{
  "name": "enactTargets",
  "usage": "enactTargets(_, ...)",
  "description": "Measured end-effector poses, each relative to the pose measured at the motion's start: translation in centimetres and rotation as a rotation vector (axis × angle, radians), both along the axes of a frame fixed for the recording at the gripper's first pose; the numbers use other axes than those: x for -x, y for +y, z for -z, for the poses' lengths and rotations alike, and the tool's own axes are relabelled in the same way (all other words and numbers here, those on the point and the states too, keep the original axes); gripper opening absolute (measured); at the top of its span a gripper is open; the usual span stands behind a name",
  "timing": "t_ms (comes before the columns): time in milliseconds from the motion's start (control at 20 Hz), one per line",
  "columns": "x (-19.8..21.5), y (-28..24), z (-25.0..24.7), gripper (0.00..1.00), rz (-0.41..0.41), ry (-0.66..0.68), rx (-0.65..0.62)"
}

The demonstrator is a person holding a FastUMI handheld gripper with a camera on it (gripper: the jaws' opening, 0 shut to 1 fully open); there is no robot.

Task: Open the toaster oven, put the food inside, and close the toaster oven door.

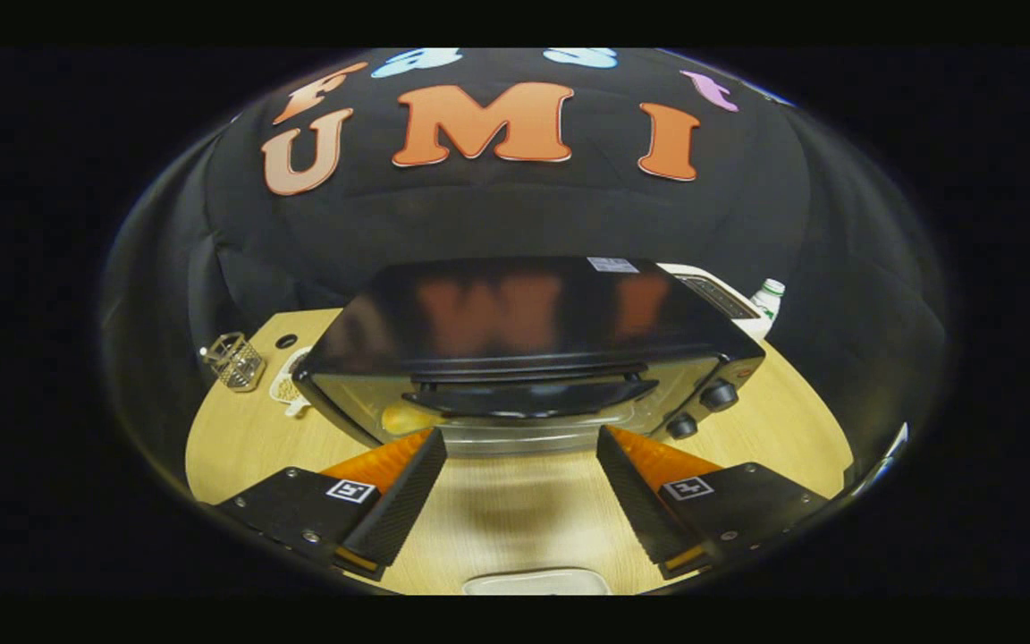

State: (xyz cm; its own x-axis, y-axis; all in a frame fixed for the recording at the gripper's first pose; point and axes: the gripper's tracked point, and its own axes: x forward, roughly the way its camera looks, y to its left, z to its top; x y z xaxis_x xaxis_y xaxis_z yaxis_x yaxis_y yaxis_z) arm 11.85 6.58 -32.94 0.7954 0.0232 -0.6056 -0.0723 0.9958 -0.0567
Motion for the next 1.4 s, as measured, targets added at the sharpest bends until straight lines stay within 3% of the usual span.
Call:
enactTargets(500,-1.8,0.7,0.9,1.0,0.031,0.016,-0.019)
enactTargets(850,0.3,0.7,-0.8,1.0,0.058,-0.015,-0.048)
enactTargets(1100,2.6,-0.6,-5.3,1.0,0.085,-0.098,-0.064)
enactTargets(1400,6.9,-0.8,-15.3,1.0,0.057,-0.242,-0.043)
